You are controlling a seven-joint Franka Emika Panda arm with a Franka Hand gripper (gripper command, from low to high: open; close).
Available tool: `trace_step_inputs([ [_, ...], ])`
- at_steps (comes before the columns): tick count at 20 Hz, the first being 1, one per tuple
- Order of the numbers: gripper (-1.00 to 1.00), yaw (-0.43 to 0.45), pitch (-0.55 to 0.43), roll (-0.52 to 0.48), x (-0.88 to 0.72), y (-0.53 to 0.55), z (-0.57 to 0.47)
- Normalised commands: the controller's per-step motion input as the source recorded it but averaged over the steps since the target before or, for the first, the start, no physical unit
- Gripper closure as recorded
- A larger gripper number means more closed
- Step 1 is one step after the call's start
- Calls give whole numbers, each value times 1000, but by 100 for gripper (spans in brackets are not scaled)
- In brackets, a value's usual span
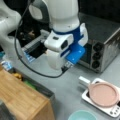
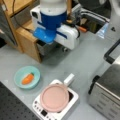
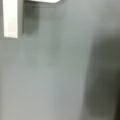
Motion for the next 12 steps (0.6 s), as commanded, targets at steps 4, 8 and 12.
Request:
trace_step_inputs([
  [4, -100, -35, 134, 92, 515, -168, 23],
  [8, -100, -72, 169, 75, 581, -284, -7],
  [12, -100, -55, 199, 103, 628, -309, 24],
])
